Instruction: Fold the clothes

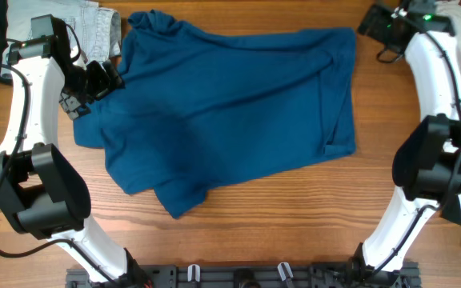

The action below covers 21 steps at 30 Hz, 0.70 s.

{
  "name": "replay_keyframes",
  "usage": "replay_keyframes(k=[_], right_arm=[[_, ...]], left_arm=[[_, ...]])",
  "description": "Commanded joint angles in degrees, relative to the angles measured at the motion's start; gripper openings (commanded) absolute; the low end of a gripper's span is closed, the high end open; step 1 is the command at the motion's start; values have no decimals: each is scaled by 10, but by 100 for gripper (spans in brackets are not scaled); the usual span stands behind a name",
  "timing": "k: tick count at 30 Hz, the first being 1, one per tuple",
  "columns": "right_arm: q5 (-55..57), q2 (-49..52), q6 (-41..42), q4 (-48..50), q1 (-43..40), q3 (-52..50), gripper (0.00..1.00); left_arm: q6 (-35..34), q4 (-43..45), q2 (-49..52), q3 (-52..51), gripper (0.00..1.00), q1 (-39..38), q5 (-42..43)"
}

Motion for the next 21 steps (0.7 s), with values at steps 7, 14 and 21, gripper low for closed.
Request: replay_keyframes(k=[7,14,21], right_arm=[[-63,-122,-13,-212,0,30,100],[-158,-144,-92,-417,35,20,100],[-91,-144,-83,-406,135,-89,100]], left_arm=[[-7,1,0,3,100,-2,-1],[-7,2,0,3,100,-2,-1],[-7,2,0,-1,100,-2,-1]])
